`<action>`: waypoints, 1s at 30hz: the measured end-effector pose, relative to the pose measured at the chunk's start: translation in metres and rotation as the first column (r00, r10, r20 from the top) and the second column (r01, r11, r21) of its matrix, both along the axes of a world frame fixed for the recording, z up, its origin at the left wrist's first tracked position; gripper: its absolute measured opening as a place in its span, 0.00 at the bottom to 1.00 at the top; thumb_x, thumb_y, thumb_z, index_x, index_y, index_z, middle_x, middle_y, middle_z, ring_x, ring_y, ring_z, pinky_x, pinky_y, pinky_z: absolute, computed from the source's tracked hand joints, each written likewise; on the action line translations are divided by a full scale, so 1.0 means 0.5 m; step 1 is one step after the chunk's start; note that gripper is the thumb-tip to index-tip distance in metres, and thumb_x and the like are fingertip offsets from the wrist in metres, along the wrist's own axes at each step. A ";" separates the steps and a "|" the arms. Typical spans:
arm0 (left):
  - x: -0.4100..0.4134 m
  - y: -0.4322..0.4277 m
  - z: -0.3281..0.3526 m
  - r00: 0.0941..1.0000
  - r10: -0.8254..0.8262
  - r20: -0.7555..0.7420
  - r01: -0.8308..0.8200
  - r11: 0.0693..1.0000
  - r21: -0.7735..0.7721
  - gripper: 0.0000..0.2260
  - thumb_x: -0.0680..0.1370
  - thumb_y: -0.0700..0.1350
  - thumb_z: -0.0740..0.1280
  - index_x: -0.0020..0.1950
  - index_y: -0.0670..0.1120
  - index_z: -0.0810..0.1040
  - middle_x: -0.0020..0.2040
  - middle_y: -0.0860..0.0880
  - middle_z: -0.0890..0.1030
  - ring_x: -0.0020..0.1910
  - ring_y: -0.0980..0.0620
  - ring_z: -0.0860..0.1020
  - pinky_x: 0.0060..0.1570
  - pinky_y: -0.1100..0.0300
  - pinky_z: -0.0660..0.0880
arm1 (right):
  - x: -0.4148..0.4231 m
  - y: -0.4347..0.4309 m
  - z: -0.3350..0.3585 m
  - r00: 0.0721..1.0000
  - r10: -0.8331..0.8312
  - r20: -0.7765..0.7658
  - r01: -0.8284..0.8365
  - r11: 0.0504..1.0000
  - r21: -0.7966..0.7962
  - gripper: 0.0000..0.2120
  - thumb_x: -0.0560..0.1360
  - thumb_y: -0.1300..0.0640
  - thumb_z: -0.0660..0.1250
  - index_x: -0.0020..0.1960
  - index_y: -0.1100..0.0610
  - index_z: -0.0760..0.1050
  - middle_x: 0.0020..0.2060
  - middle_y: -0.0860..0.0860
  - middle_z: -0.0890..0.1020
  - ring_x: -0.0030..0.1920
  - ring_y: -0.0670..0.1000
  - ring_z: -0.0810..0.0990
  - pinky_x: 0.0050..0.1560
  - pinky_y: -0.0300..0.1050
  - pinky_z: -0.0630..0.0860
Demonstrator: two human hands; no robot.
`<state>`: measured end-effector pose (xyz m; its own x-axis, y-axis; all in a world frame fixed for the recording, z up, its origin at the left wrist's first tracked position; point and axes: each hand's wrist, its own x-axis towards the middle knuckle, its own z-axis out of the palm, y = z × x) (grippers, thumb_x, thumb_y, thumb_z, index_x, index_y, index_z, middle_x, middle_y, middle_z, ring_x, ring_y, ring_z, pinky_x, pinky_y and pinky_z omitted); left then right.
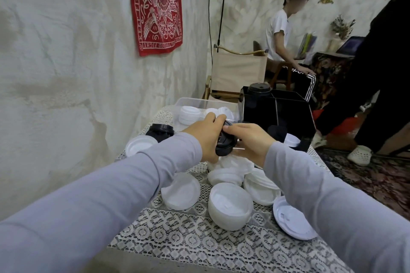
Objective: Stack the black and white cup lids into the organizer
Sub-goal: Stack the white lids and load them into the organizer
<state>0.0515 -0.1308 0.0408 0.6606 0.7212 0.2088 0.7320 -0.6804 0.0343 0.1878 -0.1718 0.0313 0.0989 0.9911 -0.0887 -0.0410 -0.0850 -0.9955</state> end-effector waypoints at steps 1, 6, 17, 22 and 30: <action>0.007 0.001 -0.001 1.000 0.001 0.000 -0.001 1.000 -0.005 0.35 0.66 0.45 0.74 0.68 0.46 0.59 0.58 0.45 0.66 0.48 0.41 0.75 0.40 0.55 0.70 | 0.005 -0.001 0.003 0.996 0.000 0.084 -0.002 1.000 0.018 0.05 0.76 0.58 0.67 0.50 0.57 0.79 0.44 0.54 0.83 0.45 0.52 0.81 0.49 0.48 0.79; 0.052 0.012 -0.008 1.000 -0.031 -0.005 0.030 0.998 -0.046 0.38 0.66 0.47 0.75 0.69 0.47 0.58 0.59 0.45 0.66 0.52 0.41 0.75 0.48 0.49 0.75 | 0.039 0.002 0.006 0.787 -0.082 0.611 -0.013 0.989 0.150 0.13 0.77 0.55 0.64 0.62 0.53 0.72 0.51 0.50 0.79 0.51 0.49 0.79 0.54 0.46 0.77; 0.140 0.032 0.017 0.997 -0.060 0.056 0.064 0.996 -0.067 0.42 0.63 0.48 0.77 0.70 0.47 0.56 0.61 0.47 0.66 0.55 0.43 0.75 0.52 0.49 0.76 | 0.133 -0.018 0.003 0.516 -0.103 0.850 -0.211 0.947 0.243 0.49 0.65 0.58 0.77 0.75 0.48 0.49 0.69 0.48 0.63 0.66 0.48 0.69 0.65 0.42 0.69; 0.182 0.032 0.031 0.997 -0.074 0.023 0.075 0.996 -0.045 0.43 0.65 0.46 0.77 0.72 0.43 0.54 0.62 0.45 0.65 0.54 0.43 0.75 0.49 0.53 0.74 | 0.147 -0.002 -0.006 0.437 -0.204 0.876 -0.134 0.948 0.287 0.56 0.65 0.55 0.78 0.77 0.50 0.40 0.73 0.49 0.57 0.67 0.52 0.69 0.65 0.48 0.70; 0.231 0.062 0.020 0.992 -0.113 -0.049 0.108 0.990 -0.090 0.40 0.67 0.41 0.75 0.70 0.41 0.54 0.62 0.43 0.63 0.53 0.42 0.75 0.54 0.49 0.75 | 0.203 0.037 -0.004 0.466 -0.139 0.874 -0.116 0.969 0.216 0.59 0.61 0.57 0.79 0.75 0.40 0.41 0.64 0.50 0.68 0.61 0.53 0.74 0.63 0.50 0.72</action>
<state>0.1670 -0.0998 0.0509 0.7457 0.6571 0.1107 0.6550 -0.7533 0.0594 0.2890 -0.1533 0.0294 0.0088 0.9650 0.2621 0.8638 0.1247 -0.4881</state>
